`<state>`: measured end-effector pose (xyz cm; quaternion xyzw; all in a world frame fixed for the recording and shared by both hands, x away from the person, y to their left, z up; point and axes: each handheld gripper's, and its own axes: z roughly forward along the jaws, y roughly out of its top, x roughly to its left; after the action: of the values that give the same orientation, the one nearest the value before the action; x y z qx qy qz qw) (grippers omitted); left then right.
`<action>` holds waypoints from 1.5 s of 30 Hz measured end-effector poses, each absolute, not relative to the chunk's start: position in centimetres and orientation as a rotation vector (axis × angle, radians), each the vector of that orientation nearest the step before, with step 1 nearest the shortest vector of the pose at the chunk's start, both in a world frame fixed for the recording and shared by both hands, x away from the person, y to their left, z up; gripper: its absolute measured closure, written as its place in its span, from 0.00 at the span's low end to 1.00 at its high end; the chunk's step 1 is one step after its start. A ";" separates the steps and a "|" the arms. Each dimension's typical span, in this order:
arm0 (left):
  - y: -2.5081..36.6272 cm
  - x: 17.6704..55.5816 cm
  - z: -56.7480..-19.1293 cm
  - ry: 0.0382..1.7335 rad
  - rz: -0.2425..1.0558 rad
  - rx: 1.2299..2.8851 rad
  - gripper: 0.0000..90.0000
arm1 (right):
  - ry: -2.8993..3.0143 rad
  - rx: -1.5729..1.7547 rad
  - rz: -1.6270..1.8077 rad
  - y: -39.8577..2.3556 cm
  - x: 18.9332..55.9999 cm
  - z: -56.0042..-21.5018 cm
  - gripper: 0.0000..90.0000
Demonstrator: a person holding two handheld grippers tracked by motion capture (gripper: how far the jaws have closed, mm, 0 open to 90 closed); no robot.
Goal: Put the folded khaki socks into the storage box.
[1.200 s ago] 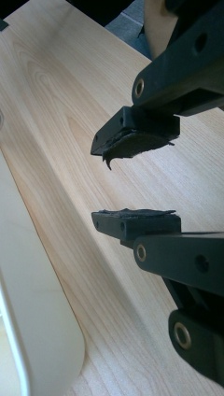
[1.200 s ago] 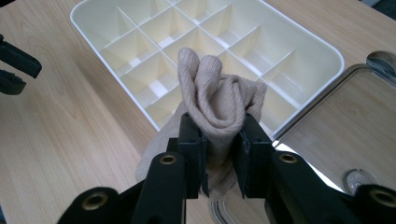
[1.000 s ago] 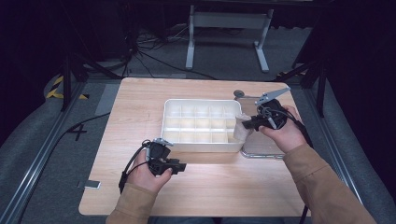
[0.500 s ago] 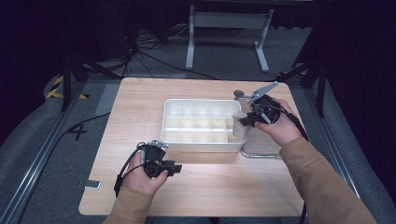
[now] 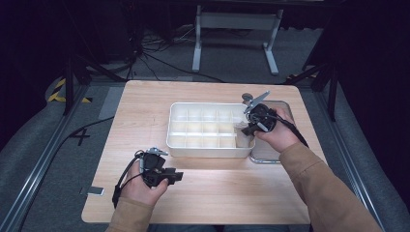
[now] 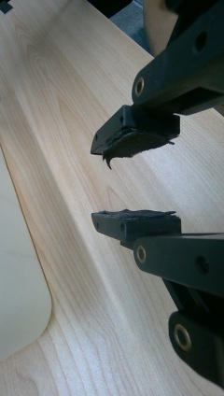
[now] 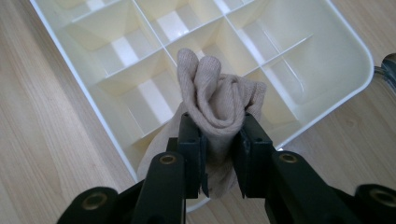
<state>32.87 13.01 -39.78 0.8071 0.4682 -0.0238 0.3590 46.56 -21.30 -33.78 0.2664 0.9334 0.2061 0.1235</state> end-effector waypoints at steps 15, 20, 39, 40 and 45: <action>12.5 33.3 -39.8 1.191 -0.077 2.094 0.68 | 2.762 0.766 0.469 -20.5 46.4 -36.7 0.83; 12.4 33.4 -39.9 1.194 -0.077 2.094 0.68 | 2.800 0.766 0.442 -20.1 46.3 -37.3 0.83; 12.1 33.4 -40.1 1.187 -0.083 2.107 0.68 | 2.881 0.871 0.289 -19.4 47.8 -39.9 0.83; 12.1 33.4 -40.1 1.187 -0.083 2.108 0.68 | 2.893 0.881 0.292 -19.4 47.9 -40.0 0.83; 12.0 33.4 -40.1 1.183 -0.088 2.108 0.68 | 2.884 0.892 0.288 -19.4 47.9 -40.2 0.82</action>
<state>33.43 12.00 -40.08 0.8152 0.4576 -0.0341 0.3534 47.94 -19.37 -40.19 0.2936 0.9496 0.0947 0.0547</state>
